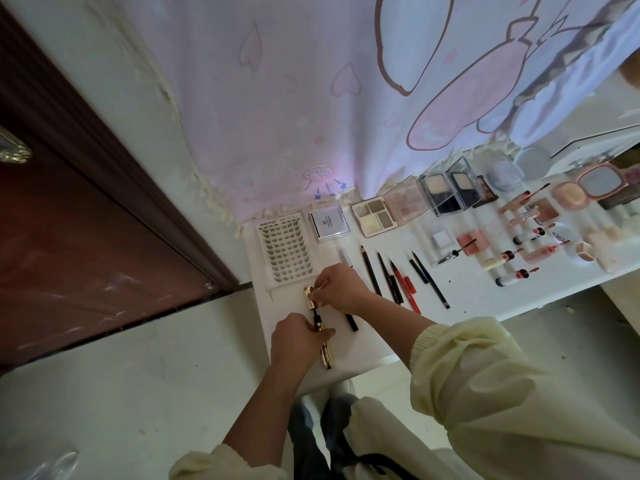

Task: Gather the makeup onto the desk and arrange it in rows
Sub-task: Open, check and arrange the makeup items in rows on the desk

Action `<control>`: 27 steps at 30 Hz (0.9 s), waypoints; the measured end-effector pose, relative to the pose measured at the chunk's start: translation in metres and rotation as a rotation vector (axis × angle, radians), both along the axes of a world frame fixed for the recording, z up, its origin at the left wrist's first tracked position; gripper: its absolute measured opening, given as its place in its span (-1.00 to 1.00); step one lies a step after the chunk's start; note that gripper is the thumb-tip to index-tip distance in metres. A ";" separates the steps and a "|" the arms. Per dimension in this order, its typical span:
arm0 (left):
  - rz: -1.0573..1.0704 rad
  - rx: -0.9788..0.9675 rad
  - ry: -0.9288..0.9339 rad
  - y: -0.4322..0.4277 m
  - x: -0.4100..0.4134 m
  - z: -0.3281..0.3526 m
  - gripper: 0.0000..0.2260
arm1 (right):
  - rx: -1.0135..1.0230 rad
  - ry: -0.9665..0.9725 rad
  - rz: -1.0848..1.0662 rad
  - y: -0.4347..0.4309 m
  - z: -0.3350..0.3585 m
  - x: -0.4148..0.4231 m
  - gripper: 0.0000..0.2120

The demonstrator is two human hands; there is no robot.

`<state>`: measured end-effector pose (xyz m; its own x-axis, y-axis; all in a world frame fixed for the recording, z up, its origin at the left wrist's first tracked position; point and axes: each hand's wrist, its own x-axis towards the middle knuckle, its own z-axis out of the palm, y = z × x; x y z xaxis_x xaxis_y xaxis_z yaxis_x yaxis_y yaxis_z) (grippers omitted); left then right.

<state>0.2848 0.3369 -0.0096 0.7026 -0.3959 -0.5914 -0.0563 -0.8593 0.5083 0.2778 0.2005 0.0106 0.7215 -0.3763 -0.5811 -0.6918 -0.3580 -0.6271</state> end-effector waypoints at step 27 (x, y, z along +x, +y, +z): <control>-0.047 -0.108 -0.158 0.004 0.039 0.030 -0.71 | -0.086 -0.082 -0.035 -0.023 0.025 0.004 -0.74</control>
